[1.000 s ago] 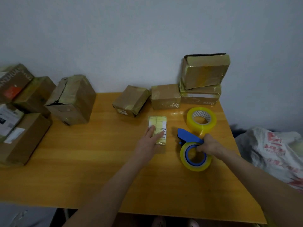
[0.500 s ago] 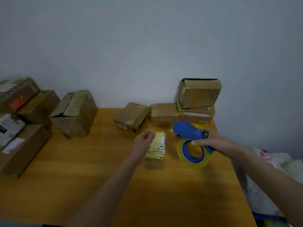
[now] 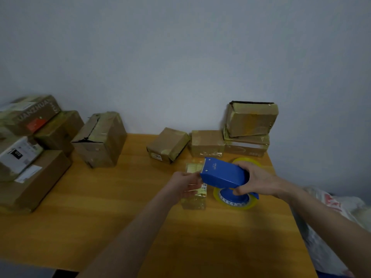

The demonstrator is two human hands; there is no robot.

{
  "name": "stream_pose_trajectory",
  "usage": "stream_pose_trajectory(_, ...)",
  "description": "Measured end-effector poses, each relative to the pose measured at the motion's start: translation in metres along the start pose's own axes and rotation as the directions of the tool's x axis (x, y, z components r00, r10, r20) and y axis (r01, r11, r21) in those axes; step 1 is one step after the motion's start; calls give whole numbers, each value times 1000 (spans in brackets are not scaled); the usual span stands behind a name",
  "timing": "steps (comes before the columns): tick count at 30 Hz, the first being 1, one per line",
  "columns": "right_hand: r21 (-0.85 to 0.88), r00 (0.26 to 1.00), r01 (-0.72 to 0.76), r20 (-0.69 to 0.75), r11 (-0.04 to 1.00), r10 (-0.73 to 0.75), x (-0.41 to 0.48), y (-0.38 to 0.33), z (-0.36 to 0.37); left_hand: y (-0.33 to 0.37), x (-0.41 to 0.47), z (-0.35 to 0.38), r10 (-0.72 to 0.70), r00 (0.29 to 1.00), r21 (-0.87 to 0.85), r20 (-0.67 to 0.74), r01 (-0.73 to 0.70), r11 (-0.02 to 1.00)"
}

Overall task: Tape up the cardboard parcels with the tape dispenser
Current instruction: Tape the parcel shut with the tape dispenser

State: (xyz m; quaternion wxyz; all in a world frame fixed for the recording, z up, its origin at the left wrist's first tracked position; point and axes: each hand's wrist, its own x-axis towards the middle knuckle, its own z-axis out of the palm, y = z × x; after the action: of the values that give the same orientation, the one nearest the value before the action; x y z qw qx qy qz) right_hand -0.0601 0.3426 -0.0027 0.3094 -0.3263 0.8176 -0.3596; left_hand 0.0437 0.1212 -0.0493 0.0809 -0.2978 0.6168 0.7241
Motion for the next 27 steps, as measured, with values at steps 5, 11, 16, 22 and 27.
stream_pose_trajectory(5,-155,999,52,18,987,-50,1,6,2,-1,1,-4,97,990,33,-99,-94,995)
stream_pose_trajectory(11,-276,994,99,-12,956,-106,2,12,6,-5,-1,2,131,986,157,-105,-114,981)
stream_pose_trajectory(16,-296,995,96,10,950,-98,6,10,9,-6,-1,0,183,970,206,-161,-148,967)
stream_pose_trajectory(22,-306,998,63,2,950,-66,1,20,0,-11,-5,-48,146,951,175,-274,-100,980)
stream_pose_trajectory(27,-378,998,-22,45,926,43,-6,35,-12,-28,-8,-75,89,935,173,-343,-30,985)
